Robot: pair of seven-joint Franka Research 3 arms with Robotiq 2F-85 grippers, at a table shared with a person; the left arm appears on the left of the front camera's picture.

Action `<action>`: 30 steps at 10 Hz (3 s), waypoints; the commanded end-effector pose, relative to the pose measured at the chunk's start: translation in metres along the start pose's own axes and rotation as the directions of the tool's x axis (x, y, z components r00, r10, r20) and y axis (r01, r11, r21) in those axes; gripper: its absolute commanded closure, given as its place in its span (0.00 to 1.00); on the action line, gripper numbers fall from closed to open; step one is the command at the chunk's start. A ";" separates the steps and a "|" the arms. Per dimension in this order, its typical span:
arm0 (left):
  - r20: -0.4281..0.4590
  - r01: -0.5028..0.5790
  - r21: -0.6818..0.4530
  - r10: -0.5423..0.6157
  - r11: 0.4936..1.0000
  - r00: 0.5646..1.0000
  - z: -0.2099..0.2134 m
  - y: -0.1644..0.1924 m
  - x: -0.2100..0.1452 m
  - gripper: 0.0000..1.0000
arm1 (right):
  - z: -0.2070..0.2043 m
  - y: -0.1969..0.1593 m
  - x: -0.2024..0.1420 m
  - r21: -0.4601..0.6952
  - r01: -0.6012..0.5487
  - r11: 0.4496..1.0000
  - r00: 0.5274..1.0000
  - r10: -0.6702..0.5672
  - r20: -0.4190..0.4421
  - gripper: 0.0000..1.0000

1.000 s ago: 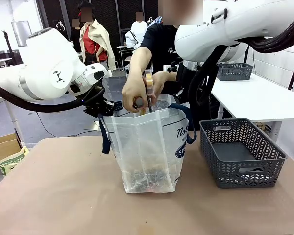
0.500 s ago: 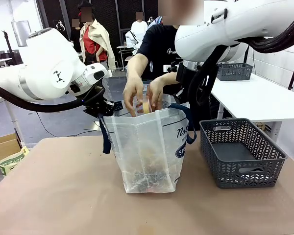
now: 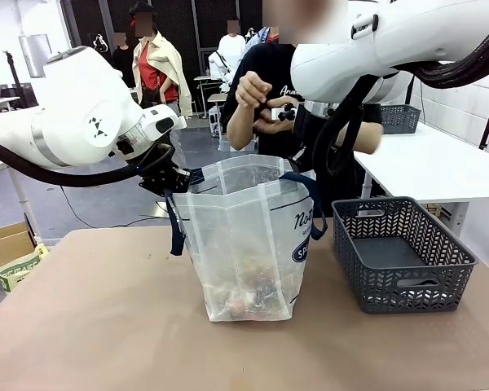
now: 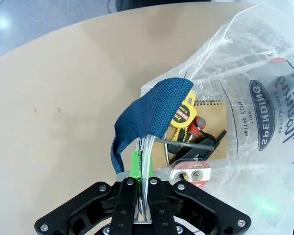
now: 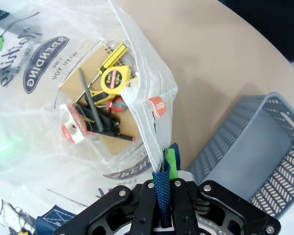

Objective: Transfer purchased items from the store into the shopping bag.
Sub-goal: Move the Reusable shopping bag to the right side of the table.

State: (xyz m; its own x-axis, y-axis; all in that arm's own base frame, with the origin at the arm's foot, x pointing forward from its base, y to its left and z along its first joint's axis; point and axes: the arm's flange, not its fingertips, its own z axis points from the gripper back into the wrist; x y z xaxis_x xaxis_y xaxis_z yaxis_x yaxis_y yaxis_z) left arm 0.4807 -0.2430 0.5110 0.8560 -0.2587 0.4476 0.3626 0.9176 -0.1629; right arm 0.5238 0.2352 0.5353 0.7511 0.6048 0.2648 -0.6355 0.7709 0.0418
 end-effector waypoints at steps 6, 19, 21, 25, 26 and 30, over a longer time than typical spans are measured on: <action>0.006 -0.002 0.003 0.002 1.000 1.000 0.003 0.001 0.000 1.00 | 0.001 -0.001 0.000 -0.001 0.001 1.000 1.000 -0.001 0.001 1.00; 0.006 -0.002 0.003 0.002 1.000 1.000 0.003 0.001 0.000 1.00 | 0.001 -0.001 0.000 -0.001 0.001 1.000 1.000 -0.001 0.001 1.00; 0.006 -0.002 0.003 0.002 1.000 1.000 0.003 0.001 0.000 1.00 | 0.001 -0.001 0.000 -0.001 0.001 1.000 1.000 -0.001 0.001 1.00; 0.006 -0.002 0.003 0.002 1.000 1.000 0.003 0.001 0.000 1.00 | 0.001 -0.001 0.000 -0.001 0.001 1.000 1.000 -0.001 0.001 1.00; 0.006 -0.002 0.003 0.002 1.000 1.000 0.003 0.001 0.000 1.00 | 0.001 -0.001 0.000 -0.001 0.001 1.000 1.000 -0.001 0.001 1.00; 0.006 -0.002 0.003 0.002 1.000 1.000 0.003 0.001 0.000 1.00 | 0.001 -0.001 0.000 -0.001 0.001 1.000 1.000 -0.001 0.001 1.00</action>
State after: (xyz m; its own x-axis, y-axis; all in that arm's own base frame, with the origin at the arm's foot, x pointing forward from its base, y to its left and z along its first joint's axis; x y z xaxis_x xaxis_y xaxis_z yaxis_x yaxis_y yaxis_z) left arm 0.4807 -0.2430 0.5110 0.8560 -0.2587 0.4476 0.3625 0.9176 -0.1629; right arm 0.5238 0.2352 0.5353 0.7511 0.6048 0.2648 -0.6355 0.7709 0.0418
